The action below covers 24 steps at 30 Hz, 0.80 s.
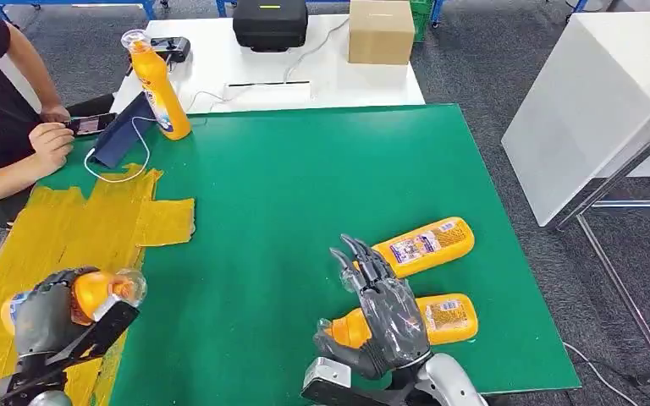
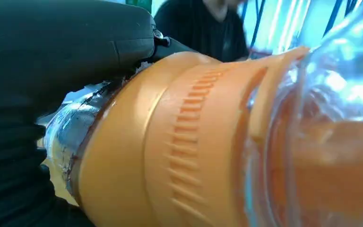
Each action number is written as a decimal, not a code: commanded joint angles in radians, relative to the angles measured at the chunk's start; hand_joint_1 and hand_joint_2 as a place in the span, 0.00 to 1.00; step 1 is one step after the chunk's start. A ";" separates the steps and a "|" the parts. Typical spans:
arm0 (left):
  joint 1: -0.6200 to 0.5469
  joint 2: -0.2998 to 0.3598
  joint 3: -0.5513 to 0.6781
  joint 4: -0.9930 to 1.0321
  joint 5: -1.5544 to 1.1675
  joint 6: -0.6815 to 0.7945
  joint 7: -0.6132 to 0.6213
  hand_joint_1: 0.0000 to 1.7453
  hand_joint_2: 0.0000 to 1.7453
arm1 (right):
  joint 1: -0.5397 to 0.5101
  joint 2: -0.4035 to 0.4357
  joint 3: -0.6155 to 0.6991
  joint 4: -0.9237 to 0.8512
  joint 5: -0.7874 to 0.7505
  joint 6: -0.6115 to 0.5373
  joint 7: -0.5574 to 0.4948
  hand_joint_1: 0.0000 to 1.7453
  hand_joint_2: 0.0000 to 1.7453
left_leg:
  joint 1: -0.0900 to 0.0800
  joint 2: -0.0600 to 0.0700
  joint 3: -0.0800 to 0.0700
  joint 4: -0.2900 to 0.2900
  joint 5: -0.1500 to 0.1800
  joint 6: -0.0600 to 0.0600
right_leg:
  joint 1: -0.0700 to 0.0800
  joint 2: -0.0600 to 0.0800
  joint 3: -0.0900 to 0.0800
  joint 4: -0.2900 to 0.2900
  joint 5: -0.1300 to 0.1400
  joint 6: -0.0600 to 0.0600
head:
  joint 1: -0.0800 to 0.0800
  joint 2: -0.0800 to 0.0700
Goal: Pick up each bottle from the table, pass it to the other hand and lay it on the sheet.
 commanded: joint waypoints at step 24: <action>-0.058 0.048 -0.070 0.236 0.449 -0.279 -0.187 0.00 0.00 | 0.098 -0.315 -0.268 0.001 -0.086 0.226 0.019 0.00 1.00 | 0.001 -0.004 0.008 -0.001 0.000 0.000 | 0.002 -0.005 0.011 -0.003 0.000 0.000 | 0.000 0.000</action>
